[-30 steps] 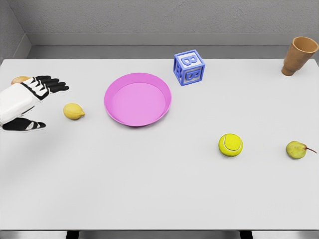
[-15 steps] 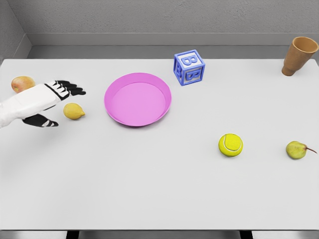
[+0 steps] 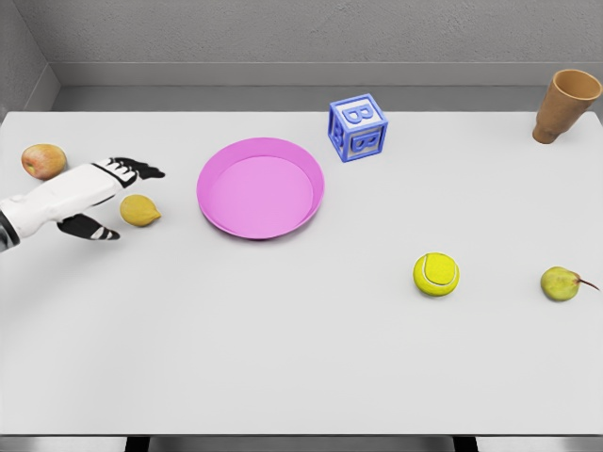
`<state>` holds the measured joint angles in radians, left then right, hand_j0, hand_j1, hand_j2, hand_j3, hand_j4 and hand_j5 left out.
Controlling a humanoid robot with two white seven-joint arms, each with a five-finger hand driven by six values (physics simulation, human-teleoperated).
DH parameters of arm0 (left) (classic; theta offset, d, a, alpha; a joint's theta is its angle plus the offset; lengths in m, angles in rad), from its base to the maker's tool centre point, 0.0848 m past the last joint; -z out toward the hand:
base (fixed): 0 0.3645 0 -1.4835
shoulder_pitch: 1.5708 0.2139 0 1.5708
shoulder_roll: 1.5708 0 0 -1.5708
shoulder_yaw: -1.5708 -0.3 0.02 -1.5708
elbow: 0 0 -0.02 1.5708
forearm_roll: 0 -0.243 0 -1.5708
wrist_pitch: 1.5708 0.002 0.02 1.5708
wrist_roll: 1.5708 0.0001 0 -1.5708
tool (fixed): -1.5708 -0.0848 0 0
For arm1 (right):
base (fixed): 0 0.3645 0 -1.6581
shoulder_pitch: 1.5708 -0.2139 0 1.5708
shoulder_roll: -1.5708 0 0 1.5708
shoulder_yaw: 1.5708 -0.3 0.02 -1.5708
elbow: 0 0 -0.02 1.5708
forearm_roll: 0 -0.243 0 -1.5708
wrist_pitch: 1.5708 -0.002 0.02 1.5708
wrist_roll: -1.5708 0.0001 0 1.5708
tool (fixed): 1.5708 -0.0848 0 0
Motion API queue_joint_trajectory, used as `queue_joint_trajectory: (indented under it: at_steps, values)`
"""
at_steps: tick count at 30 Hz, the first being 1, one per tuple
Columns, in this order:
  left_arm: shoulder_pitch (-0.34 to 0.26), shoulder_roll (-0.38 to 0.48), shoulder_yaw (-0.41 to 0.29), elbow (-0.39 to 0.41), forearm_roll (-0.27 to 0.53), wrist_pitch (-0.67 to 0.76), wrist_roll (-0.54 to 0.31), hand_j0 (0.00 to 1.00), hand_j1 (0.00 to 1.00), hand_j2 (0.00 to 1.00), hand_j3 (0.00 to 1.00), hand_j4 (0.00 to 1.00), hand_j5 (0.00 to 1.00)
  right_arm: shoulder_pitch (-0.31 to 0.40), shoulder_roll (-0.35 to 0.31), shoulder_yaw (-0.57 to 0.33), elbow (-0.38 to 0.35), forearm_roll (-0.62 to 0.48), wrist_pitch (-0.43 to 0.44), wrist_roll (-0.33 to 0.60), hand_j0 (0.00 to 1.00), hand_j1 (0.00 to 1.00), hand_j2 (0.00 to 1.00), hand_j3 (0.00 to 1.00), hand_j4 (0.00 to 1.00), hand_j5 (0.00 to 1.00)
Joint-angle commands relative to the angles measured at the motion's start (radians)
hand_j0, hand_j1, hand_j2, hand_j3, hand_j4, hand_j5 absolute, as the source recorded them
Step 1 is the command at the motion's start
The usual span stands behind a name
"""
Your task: Put the lemon on the plate with left arm
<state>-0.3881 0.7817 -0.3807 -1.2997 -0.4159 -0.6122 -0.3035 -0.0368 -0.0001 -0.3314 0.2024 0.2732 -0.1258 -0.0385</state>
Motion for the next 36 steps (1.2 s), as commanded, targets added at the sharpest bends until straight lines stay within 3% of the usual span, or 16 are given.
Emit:
queue_joint_trajectory:
  at_steps: [1, 5, 14, 20, 36]
  values:
    - [0.000, -0.010, -0.001, 0.062, 0.005, 0.001, 0.000, 1.00, 1.00, 1.00, 1.00, 1.00, 1.00, 0.000, 0.000, 0.000, 0.000, -0.002, 0.000, 0.000, 1.00, 1.00, 1.00, 1.00, 1.00, 1.00]
    - [-0.052, -0.044, -0.061, 0.115, 0.003, 0.001, 0.000, 1.00, 1.00, 1.00, 1.00, 1.00, 1.00, 0.000, 0.000, 0.000, 0.000, 0.000, 0.000, 0.000, 1.00, 1.00, 1.00, 1.00, 1.00, 1.00]
    - [-0.064, -0.044, -0.093, 0.115, -0.001, 0.001, -0.002, 1.00, 1.00, 1.00, 1.00, 1.00, 1.00, 0.000, 0.000, 0.000, 0.000, 0.000, 0.000, 0.000, 1.00, 1.00, 1.00, 1.00, 1.00, 1.00]
    - [-0.071, -0.042, -0.095, 0.117, -0.029, 0.001, -0.008, 0.87, 0.87, 0.87, 0.87, 0.87, 0.87, 0.000, 0.000, 0.000, 0.000, 0.000, 0.000, 0.000, 1.00, 1.00, 1.00, 1.00, 1.00, 1.00]
    - [-0.095, -0.036, -0.093, 0.149, -0.034, 0.001, -0.046, 0.75, 0.75, 0.75, 0.75, 0.75, 0.75, 0.000, 0.000, 0.000, 0.000, 0.000, 0.000, 0.000, 1.00, 1.00, 1.00, 1.00, 1.00, 1.00]
